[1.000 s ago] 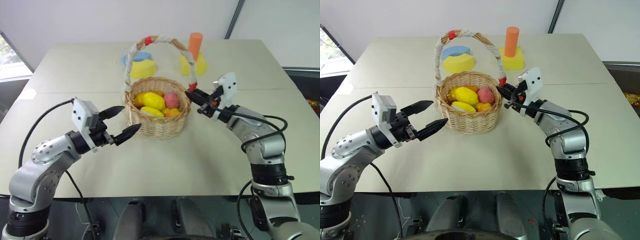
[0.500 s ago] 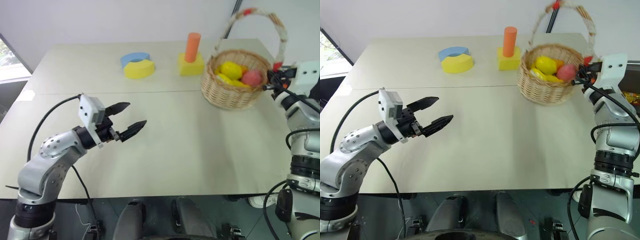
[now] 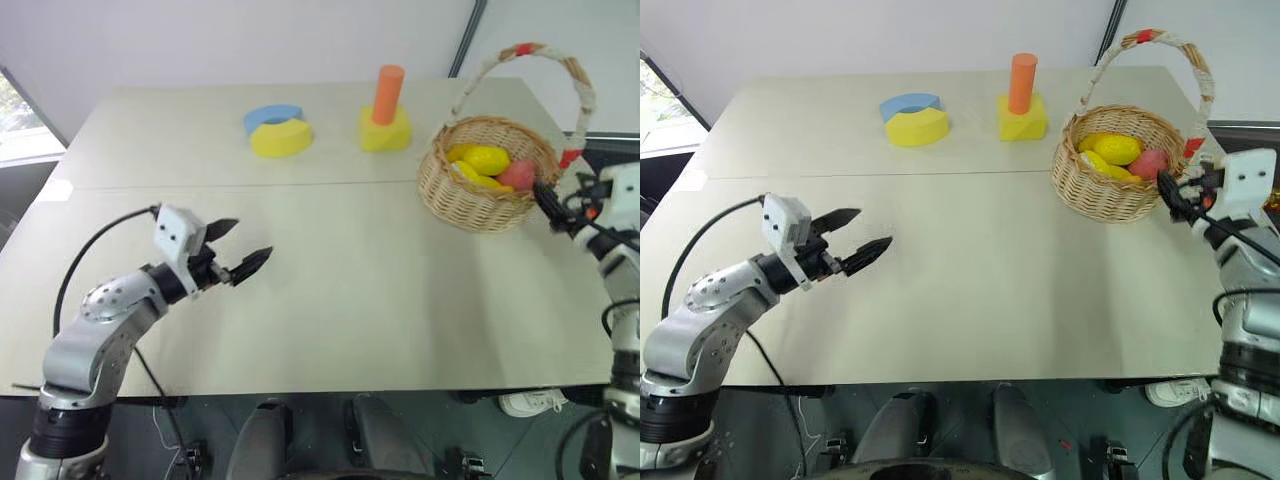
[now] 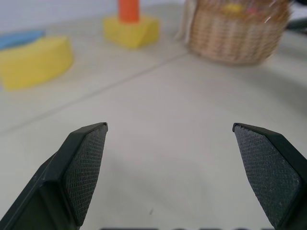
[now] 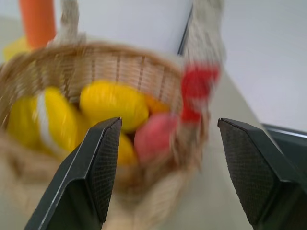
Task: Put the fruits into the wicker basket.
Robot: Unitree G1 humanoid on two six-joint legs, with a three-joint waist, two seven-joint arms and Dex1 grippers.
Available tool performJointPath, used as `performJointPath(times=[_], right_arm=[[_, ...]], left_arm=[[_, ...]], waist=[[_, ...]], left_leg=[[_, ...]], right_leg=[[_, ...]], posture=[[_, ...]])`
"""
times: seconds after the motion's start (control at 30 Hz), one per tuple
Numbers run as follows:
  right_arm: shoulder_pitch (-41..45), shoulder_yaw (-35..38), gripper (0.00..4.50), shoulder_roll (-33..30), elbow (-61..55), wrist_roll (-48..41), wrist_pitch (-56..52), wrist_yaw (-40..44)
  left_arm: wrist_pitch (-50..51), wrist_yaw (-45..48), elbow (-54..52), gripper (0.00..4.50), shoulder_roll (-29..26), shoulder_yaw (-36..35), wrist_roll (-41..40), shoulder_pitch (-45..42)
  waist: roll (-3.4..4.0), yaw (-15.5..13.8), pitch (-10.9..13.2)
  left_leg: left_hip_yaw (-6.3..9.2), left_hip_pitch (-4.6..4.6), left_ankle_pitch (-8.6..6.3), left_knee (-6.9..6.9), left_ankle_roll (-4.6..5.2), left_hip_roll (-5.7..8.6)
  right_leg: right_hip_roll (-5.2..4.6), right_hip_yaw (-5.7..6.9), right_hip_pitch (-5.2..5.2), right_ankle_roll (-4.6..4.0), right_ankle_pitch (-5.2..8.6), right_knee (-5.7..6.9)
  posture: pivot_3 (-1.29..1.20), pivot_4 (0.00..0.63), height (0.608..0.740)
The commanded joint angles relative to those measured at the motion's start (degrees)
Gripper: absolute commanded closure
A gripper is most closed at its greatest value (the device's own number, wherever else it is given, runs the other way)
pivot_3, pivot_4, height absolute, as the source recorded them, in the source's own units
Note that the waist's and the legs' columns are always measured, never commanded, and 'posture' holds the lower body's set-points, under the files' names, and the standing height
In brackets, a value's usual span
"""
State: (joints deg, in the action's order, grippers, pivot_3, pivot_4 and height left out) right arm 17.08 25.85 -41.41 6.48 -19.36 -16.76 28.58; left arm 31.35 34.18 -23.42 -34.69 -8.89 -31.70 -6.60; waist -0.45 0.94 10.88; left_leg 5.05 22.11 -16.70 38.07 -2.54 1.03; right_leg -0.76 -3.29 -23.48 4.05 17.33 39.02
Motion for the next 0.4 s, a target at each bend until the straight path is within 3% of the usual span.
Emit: performJointPath(times=[0.03, 0.2, 0.4], right_arm=[[-5.7, 0.5, 1.03, -1.6, -8.9, -5.4, 0.6, 9.8], [-9.9, -7.1, 1.03, -0.9, -16.2, -5.9, 0.6, 16.9], [-5.3, -14.2, 1.03, 2.3, -12.2, -3.4, 2.5, 18.6]], left_arm=[[-5.0, -1.1, 2.5, 0.0, -0.7, -5.6, 3.7, 4.3], [-8.2, -1.7, 4.5, 0.0, -0.4, -9.4, 5.6, 9.6], [-6.9, -3.8, 1.8, 0.0, 1.2, -13.1, 4.4, 14.1]], waist=[[0.0, 0.3, 0.0], [-0.01, 0.8, 0.0], [-0.05, 1.1, 0.0]], left_leg=[[-0.01, -0.06, 0.0, -0.03, 0.01, -0.05], [-0.15, -0.69, -0.01, -0.09, 0.01, -0.19], [-0.16, -0.75, -0.01, -0.07, 0.0, -0.19]], right_leg=[[0.03, -0.07, 0.01, 0.0, 0.0, 0.0], [0.14, -0.25, 0.49, 0.01, 0.01, 0.01], [0.11, -0.28, 0.59, 0.01, 0.01, -0.01]], posture=[[0.0, 0.15, 0.74], [0.0, 0.15, 0.74], [0.0, 0.15, 0.74]])
